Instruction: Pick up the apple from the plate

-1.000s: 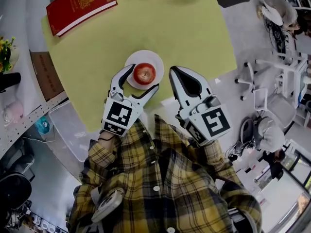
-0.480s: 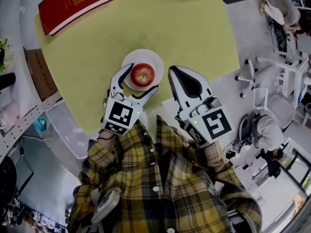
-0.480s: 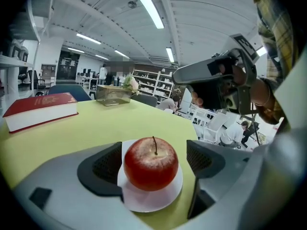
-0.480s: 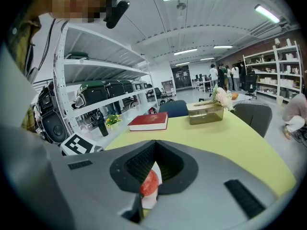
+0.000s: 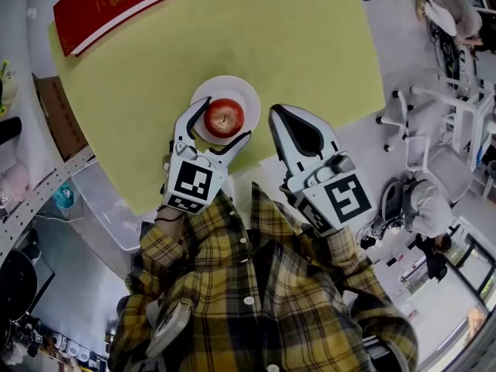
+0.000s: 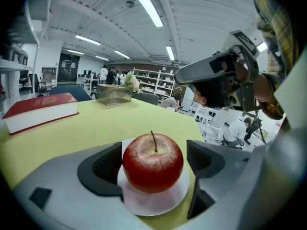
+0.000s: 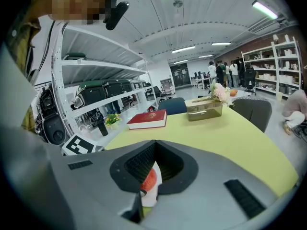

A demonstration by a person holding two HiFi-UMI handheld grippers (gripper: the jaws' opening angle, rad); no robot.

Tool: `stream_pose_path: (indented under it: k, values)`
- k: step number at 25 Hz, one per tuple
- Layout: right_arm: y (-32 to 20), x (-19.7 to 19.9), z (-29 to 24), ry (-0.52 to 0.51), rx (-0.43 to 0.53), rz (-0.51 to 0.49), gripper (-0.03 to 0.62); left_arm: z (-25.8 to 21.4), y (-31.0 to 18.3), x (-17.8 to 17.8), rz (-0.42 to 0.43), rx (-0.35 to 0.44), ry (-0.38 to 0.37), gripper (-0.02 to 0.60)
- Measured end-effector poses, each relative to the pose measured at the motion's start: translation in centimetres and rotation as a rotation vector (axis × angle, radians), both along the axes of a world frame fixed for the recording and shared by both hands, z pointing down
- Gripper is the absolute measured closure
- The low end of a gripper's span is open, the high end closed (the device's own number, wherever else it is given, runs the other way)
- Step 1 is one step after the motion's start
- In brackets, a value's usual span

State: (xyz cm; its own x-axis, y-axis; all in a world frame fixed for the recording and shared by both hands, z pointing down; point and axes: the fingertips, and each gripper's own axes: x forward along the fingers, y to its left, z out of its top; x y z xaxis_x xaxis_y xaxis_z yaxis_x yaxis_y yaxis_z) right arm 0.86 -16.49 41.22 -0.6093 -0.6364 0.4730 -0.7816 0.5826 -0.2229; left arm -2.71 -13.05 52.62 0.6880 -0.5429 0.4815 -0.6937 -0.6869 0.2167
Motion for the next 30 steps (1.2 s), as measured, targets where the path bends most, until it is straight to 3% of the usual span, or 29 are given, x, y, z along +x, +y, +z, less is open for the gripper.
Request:
stream_pose_path:
  k: [11, 30]
  values:
    - [-0.3, 0.3, 0.3, -0.009, -0.014, 0.003, 0.597, 1.6, 0.3, 0.4, 0.003, -0.007, -0.048, 0.178]
    - [-0.9, 1.0, 0.5, -0.006, -0.021, 0.003, 0.597, 1.4, -0.4, 0.8, -0.002, -0.004, -0.055, 0.178]
